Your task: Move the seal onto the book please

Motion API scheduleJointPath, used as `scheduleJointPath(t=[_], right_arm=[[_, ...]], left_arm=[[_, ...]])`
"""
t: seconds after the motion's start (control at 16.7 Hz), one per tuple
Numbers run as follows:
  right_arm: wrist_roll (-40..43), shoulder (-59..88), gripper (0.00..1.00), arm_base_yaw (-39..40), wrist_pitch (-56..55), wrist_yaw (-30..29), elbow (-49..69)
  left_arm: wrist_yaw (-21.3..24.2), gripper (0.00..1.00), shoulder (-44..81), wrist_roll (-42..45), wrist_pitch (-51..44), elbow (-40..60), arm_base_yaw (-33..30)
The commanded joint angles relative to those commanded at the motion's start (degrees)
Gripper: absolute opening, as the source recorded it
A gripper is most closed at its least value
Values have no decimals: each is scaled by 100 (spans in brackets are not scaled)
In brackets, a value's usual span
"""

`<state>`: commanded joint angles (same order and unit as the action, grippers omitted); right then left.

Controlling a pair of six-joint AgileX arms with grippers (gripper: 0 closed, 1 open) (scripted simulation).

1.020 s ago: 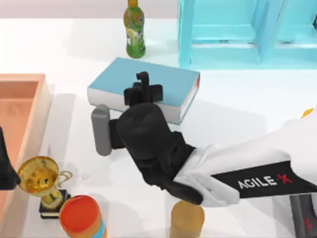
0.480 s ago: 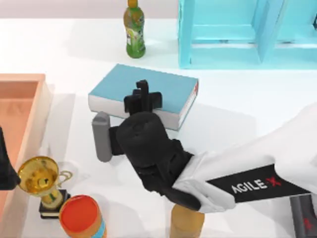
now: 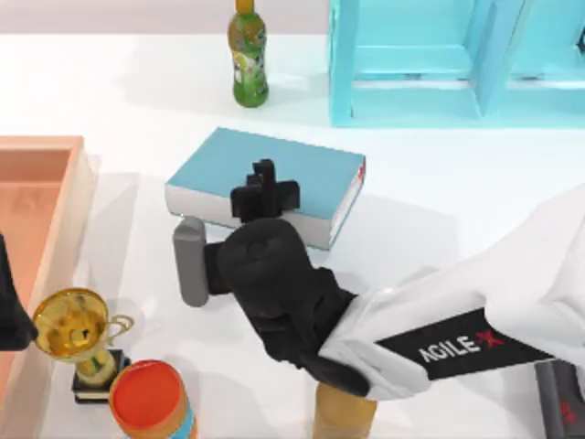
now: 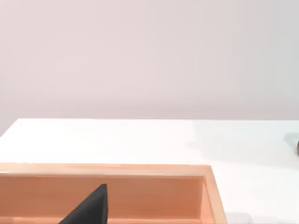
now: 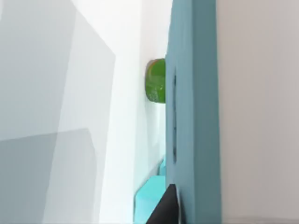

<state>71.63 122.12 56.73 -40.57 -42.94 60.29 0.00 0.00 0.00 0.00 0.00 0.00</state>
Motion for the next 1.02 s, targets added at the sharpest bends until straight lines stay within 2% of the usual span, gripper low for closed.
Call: scheduleJointPath(t=[0.72, 1.02], right_arm=[[0, 0, 98, 0, 0, 0, 0], [0, 0, 100, 0, 0, 0, 0]], left_arm=[[0, 100, 0, 0, 0, 0, 0], [0, 100, 0, 0, 0, 0, 0]])
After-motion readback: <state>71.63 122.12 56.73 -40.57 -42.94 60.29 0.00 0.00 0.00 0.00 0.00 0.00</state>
